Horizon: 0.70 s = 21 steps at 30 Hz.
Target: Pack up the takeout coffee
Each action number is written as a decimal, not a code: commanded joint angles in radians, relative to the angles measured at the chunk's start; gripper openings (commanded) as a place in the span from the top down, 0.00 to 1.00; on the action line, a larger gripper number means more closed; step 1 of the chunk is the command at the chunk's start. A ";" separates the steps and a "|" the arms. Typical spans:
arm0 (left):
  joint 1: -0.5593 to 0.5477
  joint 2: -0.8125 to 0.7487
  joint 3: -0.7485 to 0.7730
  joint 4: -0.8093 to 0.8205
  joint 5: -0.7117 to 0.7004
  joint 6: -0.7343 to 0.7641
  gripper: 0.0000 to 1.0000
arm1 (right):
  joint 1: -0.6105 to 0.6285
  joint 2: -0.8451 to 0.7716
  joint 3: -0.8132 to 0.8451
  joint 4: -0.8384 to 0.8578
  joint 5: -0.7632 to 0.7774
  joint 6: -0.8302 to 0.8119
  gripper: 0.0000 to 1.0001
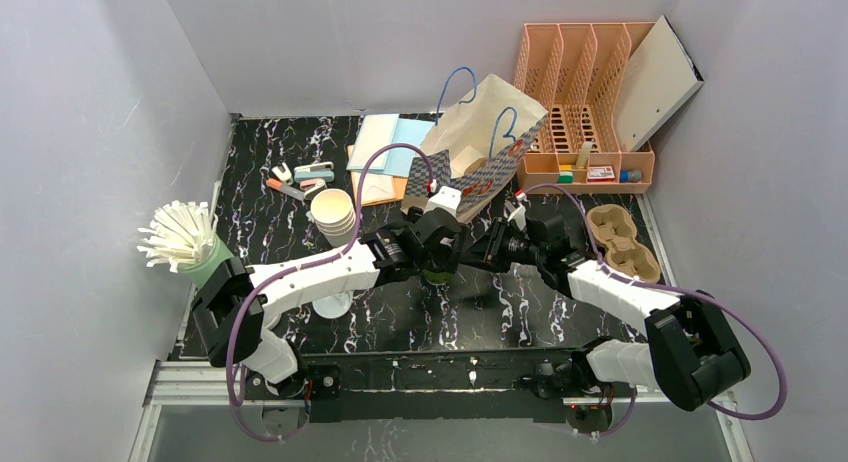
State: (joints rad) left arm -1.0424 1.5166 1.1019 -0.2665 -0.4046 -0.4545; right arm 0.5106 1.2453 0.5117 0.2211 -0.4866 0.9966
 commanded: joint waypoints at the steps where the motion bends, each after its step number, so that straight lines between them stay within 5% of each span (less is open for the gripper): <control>1: -0.005 0.056 -0.059 -0.075 0.075 -0.023 0.63 | 0.012 0.086 -0.088 -0.145 0.100 -0.046 0.76; 21: -0.004 0.041 -0.105 -0.059 0.094 -0.038 0.64 | 0.012 0.174 -0.235 0.212 0.026 0.056 0.82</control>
State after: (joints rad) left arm -1.0389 1.5005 1.0668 -0.2241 -0.4171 -0.4477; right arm 0.5026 1.3163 0.3458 0.6601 -0.5156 1.1126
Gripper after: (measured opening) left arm 0.687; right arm 0.198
